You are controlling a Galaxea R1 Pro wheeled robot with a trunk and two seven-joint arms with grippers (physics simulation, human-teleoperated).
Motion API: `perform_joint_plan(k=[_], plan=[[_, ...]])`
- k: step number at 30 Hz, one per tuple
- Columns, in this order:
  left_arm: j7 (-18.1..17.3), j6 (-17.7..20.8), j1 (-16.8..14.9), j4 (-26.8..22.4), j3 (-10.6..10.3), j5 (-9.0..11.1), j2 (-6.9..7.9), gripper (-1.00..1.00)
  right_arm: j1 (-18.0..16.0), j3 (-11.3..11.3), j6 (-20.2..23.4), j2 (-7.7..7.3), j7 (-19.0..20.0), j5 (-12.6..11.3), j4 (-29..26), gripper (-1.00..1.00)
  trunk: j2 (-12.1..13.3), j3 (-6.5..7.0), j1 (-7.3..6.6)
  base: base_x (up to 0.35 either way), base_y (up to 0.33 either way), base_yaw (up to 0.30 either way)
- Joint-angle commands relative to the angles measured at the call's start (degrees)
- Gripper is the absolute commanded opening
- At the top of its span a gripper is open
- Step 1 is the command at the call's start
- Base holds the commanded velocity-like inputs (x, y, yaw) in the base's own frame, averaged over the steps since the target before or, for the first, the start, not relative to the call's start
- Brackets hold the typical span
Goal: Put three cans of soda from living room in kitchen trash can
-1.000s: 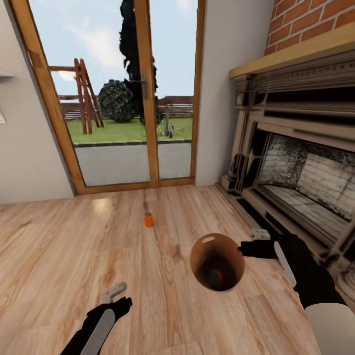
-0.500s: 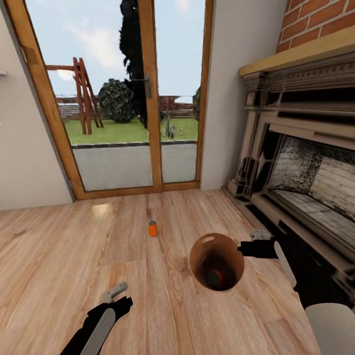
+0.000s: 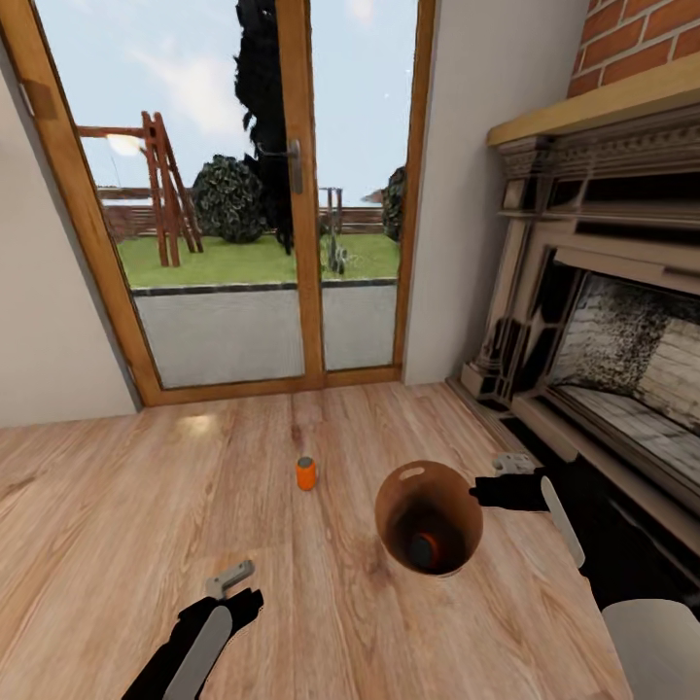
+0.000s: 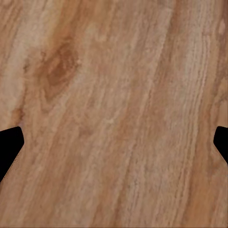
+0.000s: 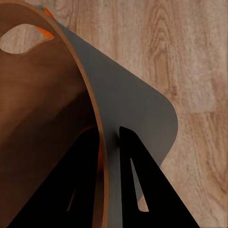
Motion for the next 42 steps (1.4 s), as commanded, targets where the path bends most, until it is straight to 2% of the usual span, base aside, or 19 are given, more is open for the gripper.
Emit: perform_joint_plan(k=[1,13,15,17,20,23,34,42], plan=[[0.00,0.00,-0.09,0.21,-0.04,-0.01,-0.02,1.00,-0.03,-0.01,0.22,0.01,0.13,-1.47,-0.03,-1.00,0.00,0.01,-0.01,0.341,0.080,0.000],[0.01,-0.08,-0.35,0.57,-0.37,-0.20,-0.06,1.00,-0.03,-0.01,0.22,0.01,0.13,-1.47,-0.04,-1.00,0.00,0.01,-0.01,0.342,0.084,-0.003],[0.38,-0.08,-0.38,0.15,-0.47,-0.74,-0.15,1.00,-0.03,-0.01,0.22,0.01,0.16,-1.50,-0.04,-1.00,0.00,0.01,-0.01,0.345,0.033,-0.123],[1.79,-0.28,-0.40,-0.33,-0.95,-2.97,-0.53,1.00,-0.03,-0.01,0.22,0.01,0.14,-1.55,-0.04,-1.00,0.00,0.01,-0.01,0.346,0.017,-0.204],[6.49,-1.37,-0.41,-0.69,-1.70,-8.44,-2.72,1.00,-0.03,0.05,0.22,0.01,0.14,-1.63,-0.04,-1.00,0.00,0.01,-0.01,0.347,0.006,-0.258],[7.74,-1.89,-0.48,-0.20,-1.61,-9.71,-3.22,1.00,-0.03,0.04,0.22,0.01,0.13,-1.65,-0.04,-1.00,0.00,0.01,-0.01,0.347,0.001,-0.282],[7.51,-2.03,-0.82,0.04,-1.50,-9.62,-3.16,1.00,-0.03,0.07,0.22,0.01,0.12,-1.57,-0.04,-1.00,0.00,0.01,-0.01,0.347,0.000,-0.080],[5.18,-1.94,-2.45,0.83,-1.52,-9.70,-2.95,1.00,-0.03,0.16,0.22,0.09,0.12,-1.56,-0.15,-1.00,0.00,0.01,-0.01,0.348,0.000,-0.002]])
